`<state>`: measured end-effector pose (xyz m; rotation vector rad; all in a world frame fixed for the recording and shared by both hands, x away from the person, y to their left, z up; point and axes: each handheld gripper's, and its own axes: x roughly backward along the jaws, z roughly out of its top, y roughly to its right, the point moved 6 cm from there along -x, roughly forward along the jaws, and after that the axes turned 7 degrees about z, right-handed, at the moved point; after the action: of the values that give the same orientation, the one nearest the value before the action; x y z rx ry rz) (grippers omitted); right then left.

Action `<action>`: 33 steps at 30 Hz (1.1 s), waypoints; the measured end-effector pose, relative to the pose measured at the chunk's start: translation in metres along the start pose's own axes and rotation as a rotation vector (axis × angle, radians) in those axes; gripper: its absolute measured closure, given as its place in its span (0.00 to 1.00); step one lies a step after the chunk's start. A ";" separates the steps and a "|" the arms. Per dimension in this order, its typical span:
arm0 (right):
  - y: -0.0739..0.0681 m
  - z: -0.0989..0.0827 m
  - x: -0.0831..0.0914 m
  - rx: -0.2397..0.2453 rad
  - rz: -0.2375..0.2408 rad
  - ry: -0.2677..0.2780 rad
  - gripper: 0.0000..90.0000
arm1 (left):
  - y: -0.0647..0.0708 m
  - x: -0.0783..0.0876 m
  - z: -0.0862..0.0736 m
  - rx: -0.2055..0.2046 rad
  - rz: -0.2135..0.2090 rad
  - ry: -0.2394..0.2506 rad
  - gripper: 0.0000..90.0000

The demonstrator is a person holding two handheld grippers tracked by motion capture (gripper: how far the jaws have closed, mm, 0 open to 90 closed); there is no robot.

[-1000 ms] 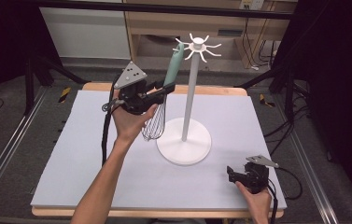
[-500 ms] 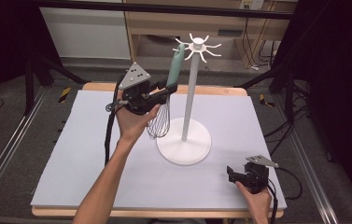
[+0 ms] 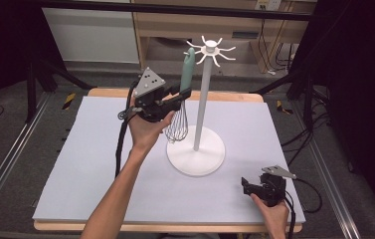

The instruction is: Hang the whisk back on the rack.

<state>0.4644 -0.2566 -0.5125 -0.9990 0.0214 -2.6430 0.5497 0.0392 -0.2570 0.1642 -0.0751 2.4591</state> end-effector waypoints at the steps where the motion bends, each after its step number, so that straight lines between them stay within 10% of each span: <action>1: 0.000 0.000 0.000 -0.001 0.000 0.000 0.10 | 0.000 -0.001 0.000 -0.001 0.002 0.001 0.76; 20: 0.000 0.000 0.000 0.007 -0.002 -0.001 0.11 | -0.005 -0.003 -0.009 0.008 0.045 -0.008 0.68; 33: 0.001 0.000 0.001 -0.007 -0.008 0.002 0.11 | -0.026 0.035 -0.040 0.017 0.066 -0.044 0.54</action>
<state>0.4640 -0.2577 -0.5122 -1.0008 0.0271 -2.6524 0.5351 0.0844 -0.2916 0.2261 -0.0803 2.5228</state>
